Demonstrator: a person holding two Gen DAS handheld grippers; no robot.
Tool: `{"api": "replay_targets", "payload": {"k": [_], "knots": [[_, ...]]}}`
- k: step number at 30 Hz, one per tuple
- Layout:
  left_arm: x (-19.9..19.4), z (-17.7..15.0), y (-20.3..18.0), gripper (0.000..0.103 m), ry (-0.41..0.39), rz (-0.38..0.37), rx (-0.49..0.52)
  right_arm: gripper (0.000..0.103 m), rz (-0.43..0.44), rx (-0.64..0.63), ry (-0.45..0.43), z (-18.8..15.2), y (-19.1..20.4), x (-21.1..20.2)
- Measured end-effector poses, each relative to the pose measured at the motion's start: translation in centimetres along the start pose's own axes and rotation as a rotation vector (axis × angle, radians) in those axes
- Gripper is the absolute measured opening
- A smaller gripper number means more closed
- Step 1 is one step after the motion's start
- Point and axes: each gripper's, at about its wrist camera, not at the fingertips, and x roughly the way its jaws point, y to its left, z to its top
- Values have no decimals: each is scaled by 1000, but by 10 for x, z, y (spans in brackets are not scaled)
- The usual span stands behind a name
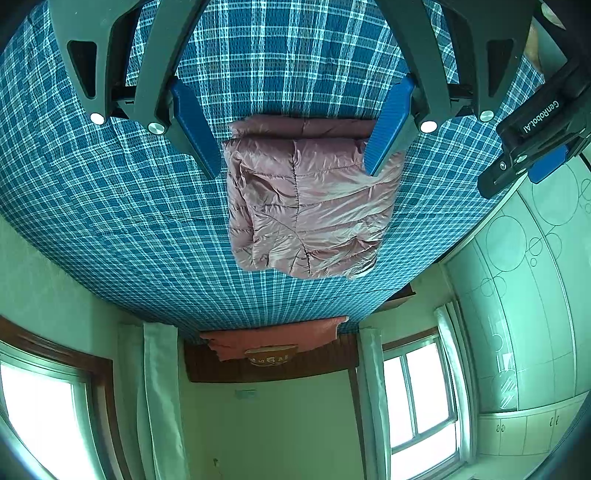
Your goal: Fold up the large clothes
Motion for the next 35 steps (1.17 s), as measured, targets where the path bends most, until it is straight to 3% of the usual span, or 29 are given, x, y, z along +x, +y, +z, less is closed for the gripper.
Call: {"api": "replay_targets", "payload": {"k": [16,23,31,35], "knots": [[3,0,-1,98,-17,3,22,79,0,-1,12,-5,0,5],[6,-2,4,101,-60,69,5,79,1,-1,23,-8,-2,10],[19,-4,6,101,-38,31,21,79,-8,8,45,-12,-11,20],[46,-12,22,101,43,19,-8,79,-46,28,62,-18,-37,29]]}}
